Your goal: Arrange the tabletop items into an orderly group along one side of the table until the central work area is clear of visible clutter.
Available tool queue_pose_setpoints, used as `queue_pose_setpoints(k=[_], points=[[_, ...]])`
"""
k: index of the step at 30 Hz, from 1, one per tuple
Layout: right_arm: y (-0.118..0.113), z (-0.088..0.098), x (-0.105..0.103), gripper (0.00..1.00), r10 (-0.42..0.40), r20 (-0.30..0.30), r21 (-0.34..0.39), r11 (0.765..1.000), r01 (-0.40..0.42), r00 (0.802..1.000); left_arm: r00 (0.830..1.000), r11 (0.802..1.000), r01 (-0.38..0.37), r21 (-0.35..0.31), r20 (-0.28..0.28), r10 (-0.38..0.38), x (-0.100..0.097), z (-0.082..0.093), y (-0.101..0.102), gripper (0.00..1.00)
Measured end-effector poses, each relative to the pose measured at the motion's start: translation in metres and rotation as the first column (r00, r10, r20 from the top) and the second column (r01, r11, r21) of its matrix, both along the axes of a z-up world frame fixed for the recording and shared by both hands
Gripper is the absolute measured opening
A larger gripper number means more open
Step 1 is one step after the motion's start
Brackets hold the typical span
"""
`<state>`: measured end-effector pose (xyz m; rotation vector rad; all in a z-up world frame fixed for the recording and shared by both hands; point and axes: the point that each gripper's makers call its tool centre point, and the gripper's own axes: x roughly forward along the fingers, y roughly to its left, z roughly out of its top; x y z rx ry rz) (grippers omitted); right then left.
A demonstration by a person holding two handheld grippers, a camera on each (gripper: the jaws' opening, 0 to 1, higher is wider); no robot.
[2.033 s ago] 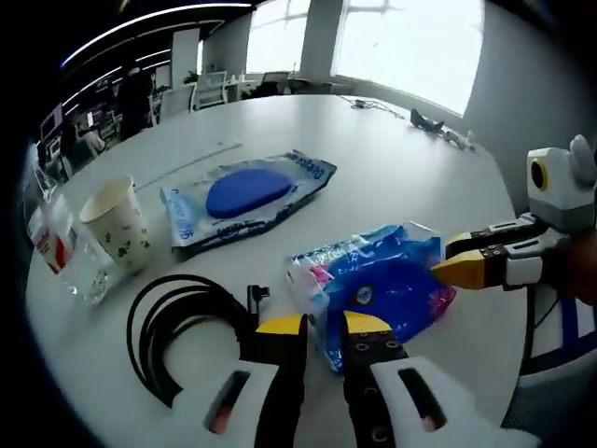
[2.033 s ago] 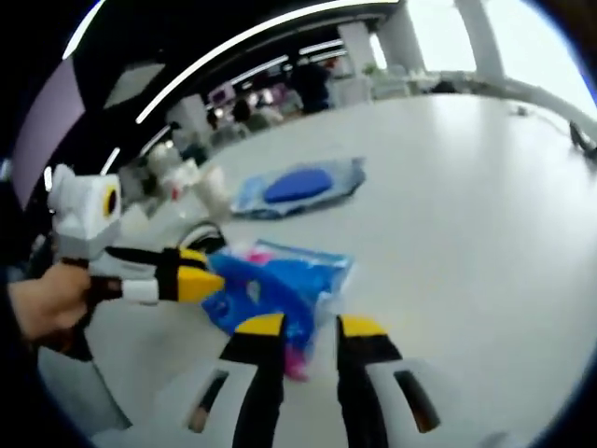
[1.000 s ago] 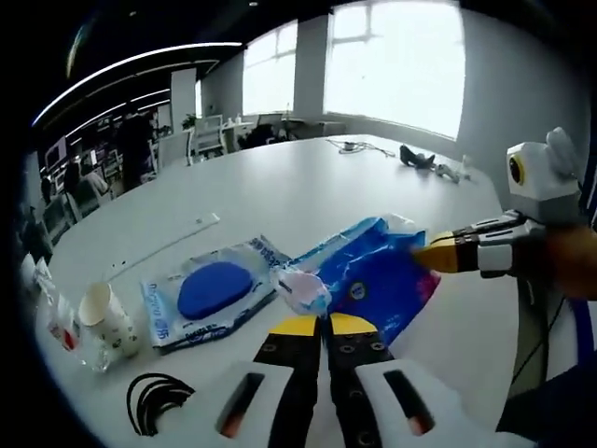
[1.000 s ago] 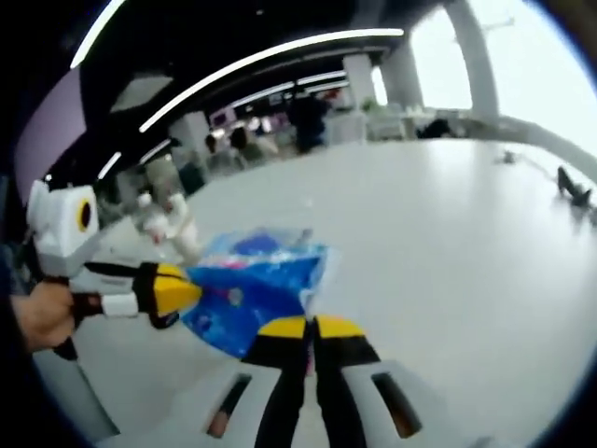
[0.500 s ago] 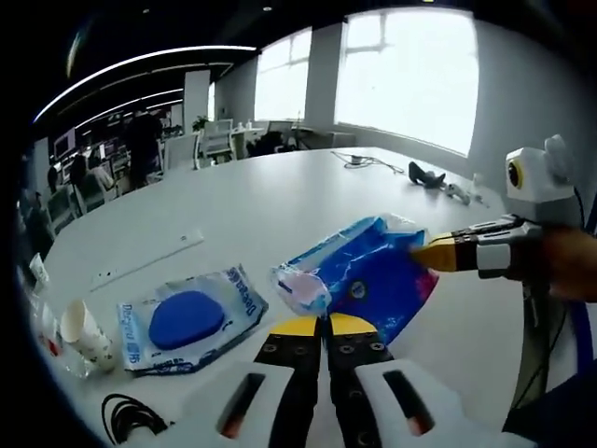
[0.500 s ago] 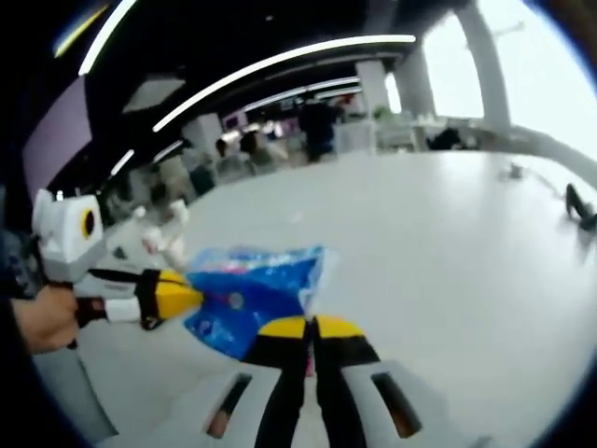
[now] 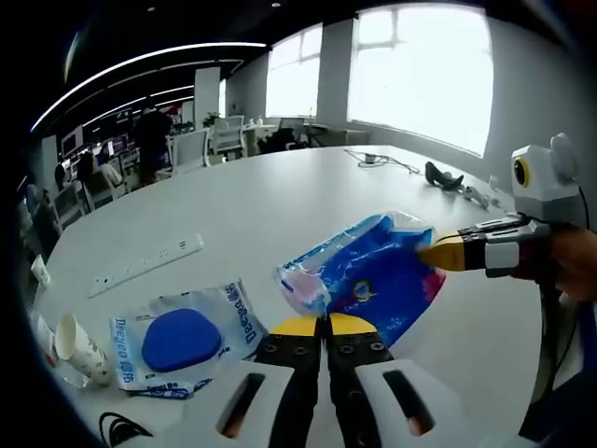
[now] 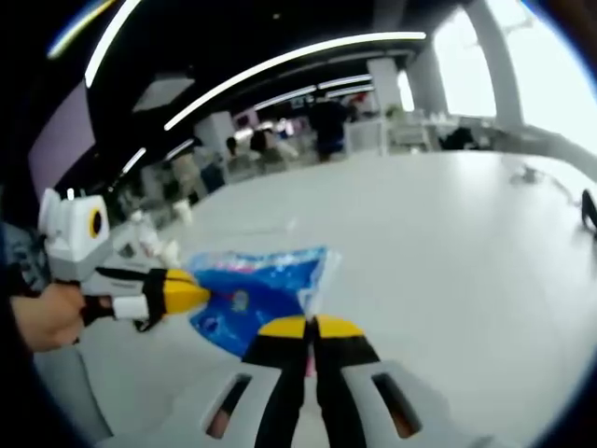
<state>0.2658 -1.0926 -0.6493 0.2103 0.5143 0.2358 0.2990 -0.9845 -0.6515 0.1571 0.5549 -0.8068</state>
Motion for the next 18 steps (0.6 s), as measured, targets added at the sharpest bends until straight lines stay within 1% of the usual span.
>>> queue_pose_setpoints(k=[3, 5, 12, 18], points=[[-0.002, -0.003, 0.011, 0.0, 0.021, -0.002, 0.006, 1.0, -0.021, 1.0, 0.999, 0.999, -0.031, -0.01, -0.022, 0.031, 0.009, -0.004, 0.0, 0.0], [-0.002, -0.004, 0.016, 0.0, 0.034, -0.003, 0.004, 0.999, -0.034, 0.999, 0.999, 0.999, -0.045, -0.008, -0.026, 0.045, 0.013, -0.006, 0.0, 0.0], [-0.008, -0.01, 0.036, 0.0, 0.05, -0.008, 0.015, 0.999, -0.05, 0.999, 0.998, 0.998, -0.063, -0.002, -0.028, 0.063, 0.027, -0.01, -0.004, 0.0], [-0.012, -0.014, 0.05, 0.0, 0.059, -0.013, 0.016, 0.998, -0.059, 0.998, 0.994, 0.996, -0.088, -0.027, -0.062, 0.086, 0.043, -0.019, -0.009, 0.0]])
